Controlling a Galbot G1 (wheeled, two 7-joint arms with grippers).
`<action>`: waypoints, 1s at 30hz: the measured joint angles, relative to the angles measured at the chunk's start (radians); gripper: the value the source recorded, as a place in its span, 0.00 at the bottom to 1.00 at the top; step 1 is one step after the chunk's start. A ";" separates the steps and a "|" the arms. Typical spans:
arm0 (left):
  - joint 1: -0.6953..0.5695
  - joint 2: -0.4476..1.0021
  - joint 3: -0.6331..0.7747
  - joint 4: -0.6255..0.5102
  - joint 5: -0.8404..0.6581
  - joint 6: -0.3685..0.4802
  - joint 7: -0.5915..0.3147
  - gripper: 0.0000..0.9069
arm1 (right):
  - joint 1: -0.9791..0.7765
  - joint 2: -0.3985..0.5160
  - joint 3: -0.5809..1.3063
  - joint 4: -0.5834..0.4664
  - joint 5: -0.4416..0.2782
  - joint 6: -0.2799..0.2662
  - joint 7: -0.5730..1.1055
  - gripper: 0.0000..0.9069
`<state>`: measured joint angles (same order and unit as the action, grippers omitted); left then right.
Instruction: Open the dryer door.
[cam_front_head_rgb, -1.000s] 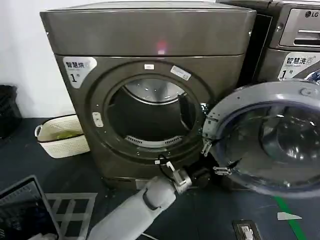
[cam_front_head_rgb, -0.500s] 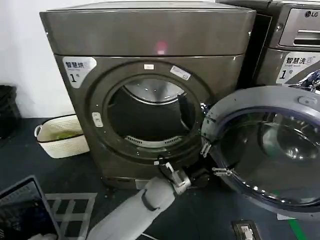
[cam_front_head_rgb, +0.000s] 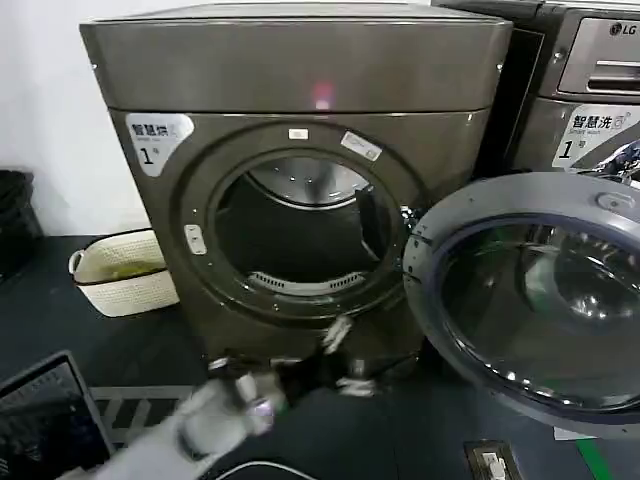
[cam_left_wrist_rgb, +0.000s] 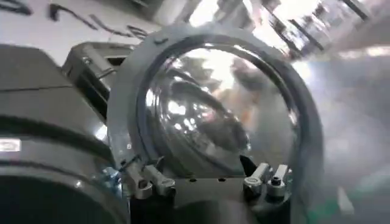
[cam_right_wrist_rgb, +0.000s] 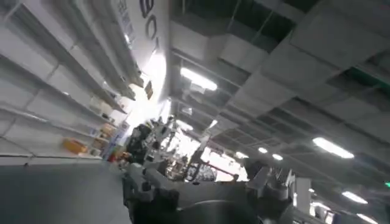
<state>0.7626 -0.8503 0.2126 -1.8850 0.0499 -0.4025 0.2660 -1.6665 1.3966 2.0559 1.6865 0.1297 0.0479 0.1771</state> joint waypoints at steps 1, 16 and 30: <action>0.029 0.042 -0.030 -0.019 0.012 -0.014 0.000 1.00 | 0.005 -0.002 -0.009 0.000 0.003 0.000 -0.001 1.00; 0.502 0.473 -0.573 0.051 0.635 -0.336 -0.226 1.00 | 0.048 -0.049 -0.161 -0.016 0.139 -0.022 -0.006 1.00; 0.519 0.629 -0.702 0.361 1.595 -0.423 -0.400 1.00 | 0.059 -0.071 -0.206 -0.056 0.217 0.014 -0.007 1.00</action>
<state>1.2812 -0.2208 -0.4896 -1.5245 1.6448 -0.8258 -0.1344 -1.6073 1.3260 1.8498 1.6301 0.3465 0.0617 0.1699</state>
